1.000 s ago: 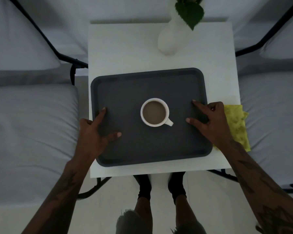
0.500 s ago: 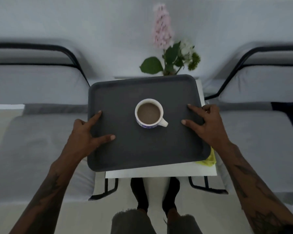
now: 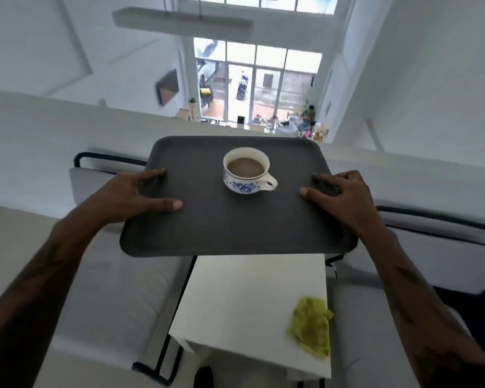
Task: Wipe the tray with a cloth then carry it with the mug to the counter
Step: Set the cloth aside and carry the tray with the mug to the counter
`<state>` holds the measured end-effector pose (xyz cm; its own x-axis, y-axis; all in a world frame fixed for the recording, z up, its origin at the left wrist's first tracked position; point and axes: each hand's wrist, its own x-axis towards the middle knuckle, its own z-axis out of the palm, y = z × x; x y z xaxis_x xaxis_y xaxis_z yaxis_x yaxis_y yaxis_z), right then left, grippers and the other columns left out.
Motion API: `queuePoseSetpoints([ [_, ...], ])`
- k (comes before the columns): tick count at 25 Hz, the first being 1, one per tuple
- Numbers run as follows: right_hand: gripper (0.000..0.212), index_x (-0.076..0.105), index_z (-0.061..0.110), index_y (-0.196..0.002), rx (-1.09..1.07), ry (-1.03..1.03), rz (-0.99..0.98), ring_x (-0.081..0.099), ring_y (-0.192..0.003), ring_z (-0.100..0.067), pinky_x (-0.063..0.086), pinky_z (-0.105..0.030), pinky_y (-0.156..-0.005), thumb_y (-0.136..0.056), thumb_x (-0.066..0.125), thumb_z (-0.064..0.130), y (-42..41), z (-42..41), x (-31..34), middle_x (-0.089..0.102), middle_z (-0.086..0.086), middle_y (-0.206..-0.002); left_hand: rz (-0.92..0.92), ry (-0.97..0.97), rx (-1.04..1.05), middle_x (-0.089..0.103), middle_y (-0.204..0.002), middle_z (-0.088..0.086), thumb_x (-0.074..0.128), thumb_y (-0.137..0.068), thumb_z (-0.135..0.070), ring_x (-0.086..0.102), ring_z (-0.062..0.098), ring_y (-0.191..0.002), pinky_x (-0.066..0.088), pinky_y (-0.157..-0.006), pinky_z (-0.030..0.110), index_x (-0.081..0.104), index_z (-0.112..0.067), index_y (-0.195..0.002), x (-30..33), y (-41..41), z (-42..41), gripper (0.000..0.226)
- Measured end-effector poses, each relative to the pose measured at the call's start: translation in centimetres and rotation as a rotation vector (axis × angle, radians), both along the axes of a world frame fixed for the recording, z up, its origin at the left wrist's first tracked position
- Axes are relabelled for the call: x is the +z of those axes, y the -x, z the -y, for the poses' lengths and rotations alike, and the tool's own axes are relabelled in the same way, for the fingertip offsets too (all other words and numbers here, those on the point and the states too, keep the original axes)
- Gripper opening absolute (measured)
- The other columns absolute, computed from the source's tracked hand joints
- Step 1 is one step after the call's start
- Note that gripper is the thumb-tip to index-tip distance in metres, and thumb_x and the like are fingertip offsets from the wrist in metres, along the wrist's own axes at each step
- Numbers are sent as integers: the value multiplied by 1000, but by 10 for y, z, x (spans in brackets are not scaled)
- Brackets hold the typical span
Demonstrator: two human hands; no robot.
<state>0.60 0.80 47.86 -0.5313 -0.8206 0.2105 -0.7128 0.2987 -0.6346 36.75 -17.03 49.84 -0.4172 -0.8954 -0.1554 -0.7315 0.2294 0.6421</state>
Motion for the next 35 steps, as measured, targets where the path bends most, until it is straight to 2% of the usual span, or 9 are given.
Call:
queuePoseSetpoints([
  [4,62,64,30,-124,111,11,-49,49,-114,-24,39,-29,-94,-72,71,63,-15,-7,42,48,-9,-118,-103,2,114,45,-150,2,83,-47,-62,50,23,-119,46,-95,41,50,-39,-141,39,-33,-45,102],
  [7,64,64,32,-124,210,7,-96,48,-110,-25,37,-30,-92,-70,67,68,-42,-9,64,48,-8,-116,-114,37,179,45,-151,3,83,-48,-64,51,26,-124,46,-97,43,52,-39,-139,55,-76,-80,98],
  [12,71,63,36,-124,399,31,-136,48,-109,-26,40,-34,-90,-66,63,76,-129,3,98,51,-10,-116,-128,104,374,49,-148,0,85,-48,-65,52,23,-124,46,-103,44,57,-42,-133,81,-177,-146,93],
  [15,76,62,39,-125,541,33,-120,53,-106,-26,44,-37,-93,-62,59,82,-203,6,118,53,-11,-113,-132,154,521,51,-143,0,83,-43,-69,52,18,-114,44,-94,37,59,-43,-131,100,-250,-197,95],
  [19,76,63,41,-122,758,47,-93,59,-108,-30,48,-43,-101,-60,59,84,-328,-3,137,58,-12,-118,-108,202,721,49,-148,3,81,-45,-68,49,23,-125,40,-94,36,60,-41,-131,120,-355,-288,93],
  [22,75,63,44,-120,911,44,-71,60,-106,-30,49,-47,-100,-57,59,86,-429,-25,142,60,-11,-118,-74,212,871,49,-148,3,81,-46,-66,47,17,-114,40,-91,35,62,-41,-129,132,-431,-365,89],
  [28,69,65,47,-114,1230,36,-19,60,-103,-27,51,-41,-96,-57,59,86,-640,-90,138,62,-14,-110,22,219,1202,52,-139,-1,80,-42,-70,50,19,-111,40,-89,36,64,-45,-124,152,-566,-540,88],
  [33,65,70,41,-112,1513,91,7,60,-101,-11,48,-28,-88,-60,65,80,-815,-154,143,68,-1,-121,55,222,1509,52,-139,-4,80,-38,-73,50,17,-110,42,-91,36,63,-45,-125,156,-647,-674,92],
  [35,67,69,42,-112,1628,98,1,60,-104,-12,49,-29,-91,-58,65,82,-882,-178,146,66,-3,-124,69,229,1625,52,-140,-3,80,-38,-74,50,17,-110,42,-91,35,63,-45,-126,153,-671,-721,94],
])
